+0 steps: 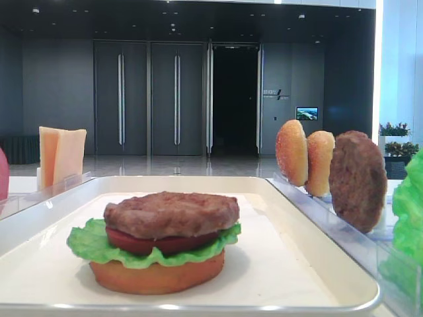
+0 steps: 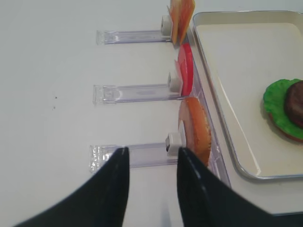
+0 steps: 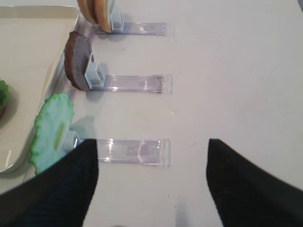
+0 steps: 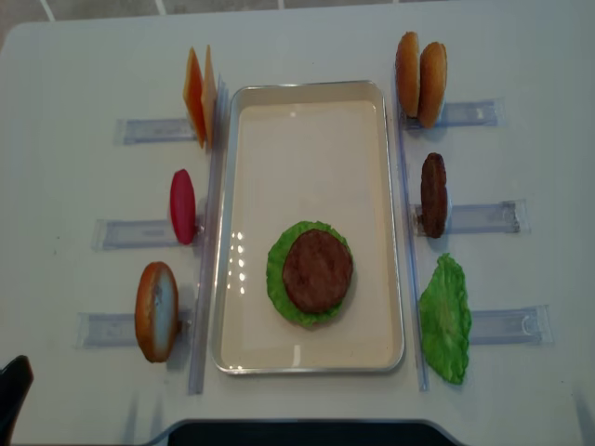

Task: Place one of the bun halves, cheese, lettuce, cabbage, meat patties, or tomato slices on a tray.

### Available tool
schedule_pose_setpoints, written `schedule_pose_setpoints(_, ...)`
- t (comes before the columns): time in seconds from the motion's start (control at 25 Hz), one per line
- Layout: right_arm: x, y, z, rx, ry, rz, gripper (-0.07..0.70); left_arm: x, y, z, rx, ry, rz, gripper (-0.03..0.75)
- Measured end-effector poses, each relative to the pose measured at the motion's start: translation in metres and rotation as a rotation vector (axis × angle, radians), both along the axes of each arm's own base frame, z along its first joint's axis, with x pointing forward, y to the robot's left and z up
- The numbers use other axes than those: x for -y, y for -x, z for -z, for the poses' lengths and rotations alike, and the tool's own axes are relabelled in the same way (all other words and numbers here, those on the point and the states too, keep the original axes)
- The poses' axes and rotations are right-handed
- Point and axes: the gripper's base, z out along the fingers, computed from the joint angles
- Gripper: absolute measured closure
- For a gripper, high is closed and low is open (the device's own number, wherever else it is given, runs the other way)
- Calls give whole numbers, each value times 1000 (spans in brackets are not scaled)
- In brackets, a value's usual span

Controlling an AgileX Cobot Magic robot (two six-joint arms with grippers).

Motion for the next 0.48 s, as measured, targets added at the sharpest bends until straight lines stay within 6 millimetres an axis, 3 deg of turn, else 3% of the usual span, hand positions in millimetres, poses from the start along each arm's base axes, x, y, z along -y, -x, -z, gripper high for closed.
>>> schedule_pose_setpoints(0.48, 0, 4, 0, 38, -1, 1, 149, 0, 0, 0, 0, -1, 4, 451)
